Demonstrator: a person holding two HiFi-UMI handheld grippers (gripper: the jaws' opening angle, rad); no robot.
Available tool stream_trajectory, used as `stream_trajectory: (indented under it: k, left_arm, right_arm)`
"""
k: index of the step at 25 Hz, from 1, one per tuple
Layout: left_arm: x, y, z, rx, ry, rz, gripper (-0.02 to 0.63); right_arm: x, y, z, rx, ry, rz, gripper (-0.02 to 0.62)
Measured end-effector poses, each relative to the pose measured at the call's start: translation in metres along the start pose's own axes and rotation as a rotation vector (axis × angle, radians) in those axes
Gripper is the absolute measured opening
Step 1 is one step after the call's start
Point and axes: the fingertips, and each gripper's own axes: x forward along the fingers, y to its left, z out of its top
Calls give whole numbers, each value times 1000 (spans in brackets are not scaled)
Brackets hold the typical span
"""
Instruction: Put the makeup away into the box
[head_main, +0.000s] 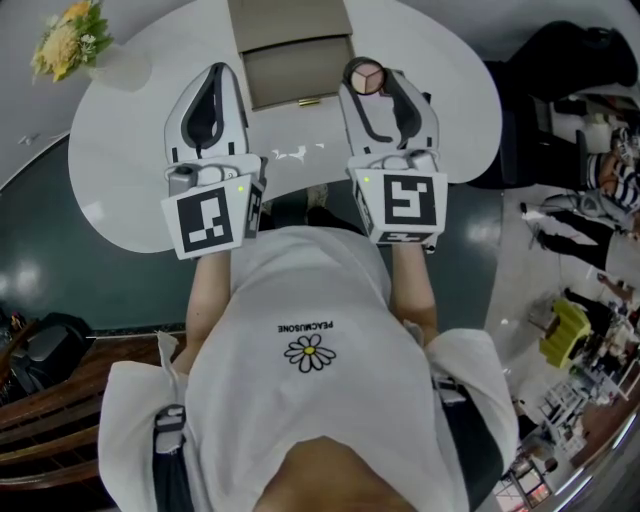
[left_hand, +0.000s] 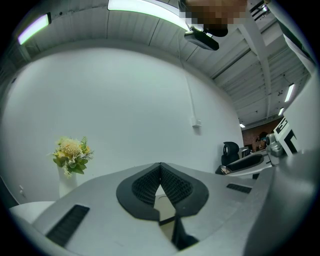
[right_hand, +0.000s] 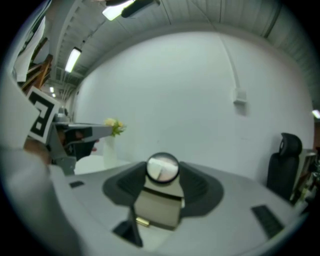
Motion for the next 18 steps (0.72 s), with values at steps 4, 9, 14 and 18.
stream_trajectory:
  k: [4,9,14,18]
  left_arm:
    - [-5,14,-4,2,10,36,20]
    - [-13,39,-10,1,24,101,20]
    - [-23,72,-18,-2,42,183,20]
    - [-34,93,-29,-1,67,243,20]
  right_arm:
    - [19,19,-1,-25,19,91,229]
    - [53,53,-14,-42,67,249,229]
    - [90,98,-50,-128,192,448,230]
    - [115,124,-83,-202,280,599,230]
